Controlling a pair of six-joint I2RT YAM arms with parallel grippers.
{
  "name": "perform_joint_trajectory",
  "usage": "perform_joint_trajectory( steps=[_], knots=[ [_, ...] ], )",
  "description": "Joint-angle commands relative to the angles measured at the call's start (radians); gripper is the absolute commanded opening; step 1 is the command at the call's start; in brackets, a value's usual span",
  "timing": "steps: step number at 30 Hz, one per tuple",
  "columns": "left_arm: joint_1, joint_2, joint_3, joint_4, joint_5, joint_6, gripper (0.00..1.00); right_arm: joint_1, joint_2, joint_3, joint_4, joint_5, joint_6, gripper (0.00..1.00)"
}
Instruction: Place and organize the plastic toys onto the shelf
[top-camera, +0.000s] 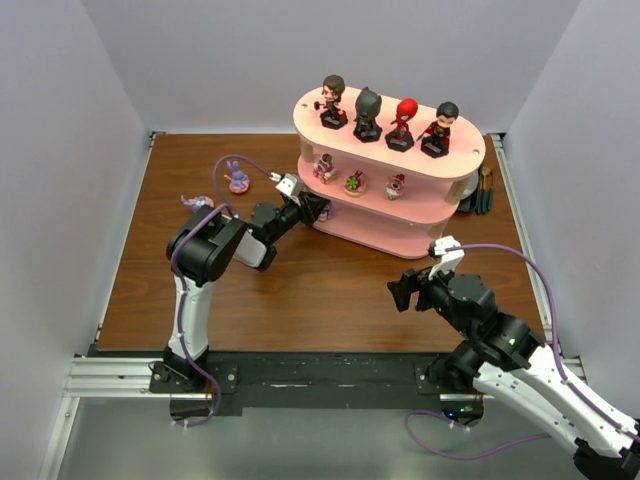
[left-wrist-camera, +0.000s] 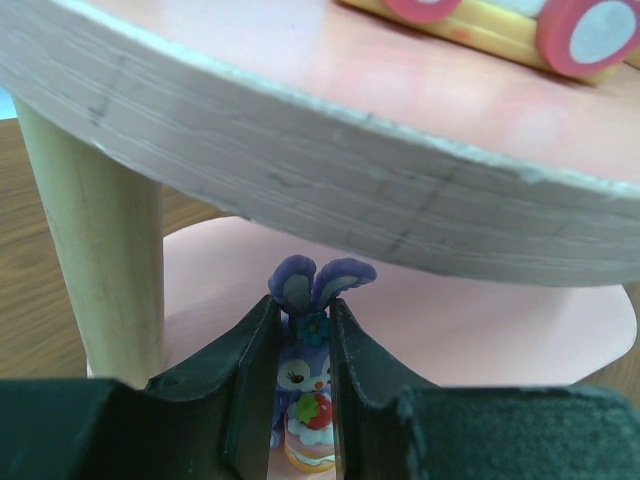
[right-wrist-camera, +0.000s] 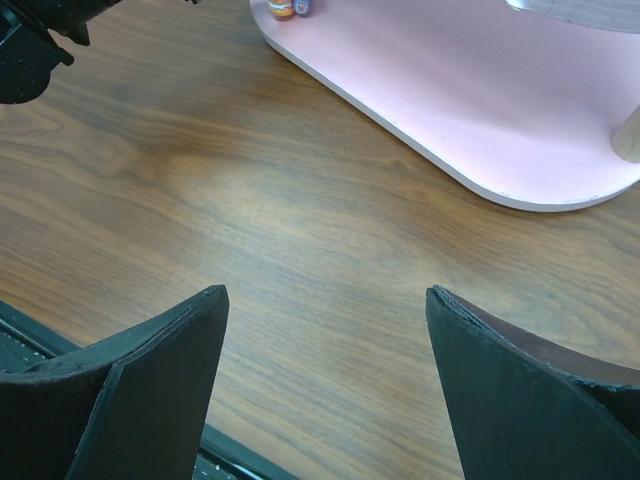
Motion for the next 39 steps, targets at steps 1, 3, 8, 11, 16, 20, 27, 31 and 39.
perform_joint_trajectory(
  steps=[1, 3, 8, 11, 16, 20, 27, 31, 39],
  knots=[
    [0.012, 0.018, -0.042, 0.526, 0.036, 0.047, 0.22, 0.006, 0.014, 0.022, 0.027, 0.024, -0.018, 0.84],
    [0.012, 0.015, -0.051, 0.526, 0.038, 0.055, 0.27, 0.006, 0.015, 0.024, 0.027, 0.022, -0.019, 0.84],
    [0.012, 0.002, -0.065, 0.526, 0.042, 0.060, 0.46, 0.006, 0.025, 0.022, 0.027, 0.019, -0.019, 0.84],
    [0.012, 0.004, -0.070, 0.526, 0.044, 0.061, 0.52, 0.006, 0.028, 0.024, 0.029, 0.016, -0.021, 0.84],
    [0.012, -0.005, -0.078, 0.526, 0.055, 0.061, 0.54, 0.006, 0.029, 0.022, 0.029, 0.012, -0.021, 0.84],
    [0.012, -0.013, -0.093, 0.526, 0.053, 0.069, 0.56, 0.006, 0.032, 0.025, 0.029, 0.009, -0.024, 0.84],
    [0.013, -0.025, -0.108, 0.524, 0.030, 0.064, 0.59, 0.006, 0.032, 0.028, 0.026, 0.004, -0.024, 0.84],
    [0.018, -0.022, -0.098, 0.524, 0.023, 0.051, 0.57, 0.006, 0.034, 0.031, 0.022, 0.004, -0.024, 0.84],
    [0.026, -0.042, -0.099, 0.524, 0.030, 0.043, 0.70, 0.006, 0.038, 0.031, 0.024, 0.001, -0.024, 0.84]
  ],
)
